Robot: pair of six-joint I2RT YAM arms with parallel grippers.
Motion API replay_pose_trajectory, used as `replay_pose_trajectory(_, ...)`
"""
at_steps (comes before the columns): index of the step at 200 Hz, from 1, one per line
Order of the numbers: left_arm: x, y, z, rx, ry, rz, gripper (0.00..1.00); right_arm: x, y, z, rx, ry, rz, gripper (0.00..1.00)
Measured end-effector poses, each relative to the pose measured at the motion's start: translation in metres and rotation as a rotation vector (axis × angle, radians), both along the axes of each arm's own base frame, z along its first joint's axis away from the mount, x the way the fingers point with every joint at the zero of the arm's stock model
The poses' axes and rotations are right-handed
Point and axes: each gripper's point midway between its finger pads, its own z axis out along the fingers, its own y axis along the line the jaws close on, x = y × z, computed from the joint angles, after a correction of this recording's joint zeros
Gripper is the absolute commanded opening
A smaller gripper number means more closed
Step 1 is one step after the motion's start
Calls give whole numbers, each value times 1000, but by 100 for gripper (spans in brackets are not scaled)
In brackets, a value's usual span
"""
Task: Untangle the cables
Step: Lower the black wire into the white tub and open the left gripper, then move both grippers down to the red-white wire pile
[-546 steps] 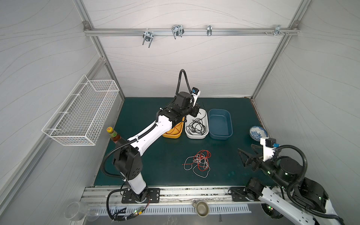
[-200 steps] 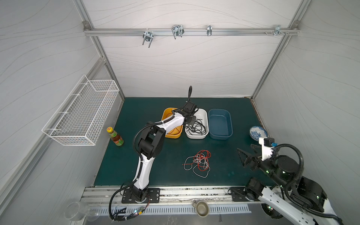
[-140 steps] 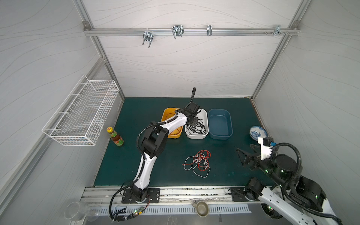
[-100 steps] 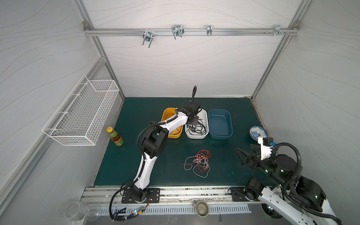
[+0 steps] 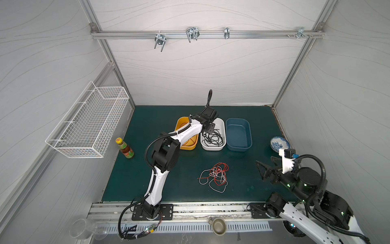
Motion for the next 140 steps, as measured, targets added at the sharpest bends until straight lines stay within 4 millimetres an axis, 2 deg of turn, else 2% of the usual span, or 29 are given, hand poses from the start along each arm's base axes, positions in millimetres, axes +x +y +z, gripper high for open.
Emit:
replay_pose_trajectory(25,-1,0,36,-42,-55,3,56,1,1,-1,-6,5,-1,99)
replay_pose_trajectory(65,-13,7,111,-147,-166,21,62,3,4,-4,-20,19,2,99)
replay_pose_trajectory(81,-27,16,143,-202,-207,31,63,4,6,-6,-31,31,4,99)
replay_pose_trajectory(109,-60,33,185,-303,-263,44,63,8,11,-13,-61,62,10,99)
replay_pose_trajectory(122,-75,41,198,-348,-277,50,63,10,14,-16,-74,77,13,99)
replay_pose_trajectory(140,-97,52,204,-394,-273,63,64,12,18,-21,-94,99,18,99)
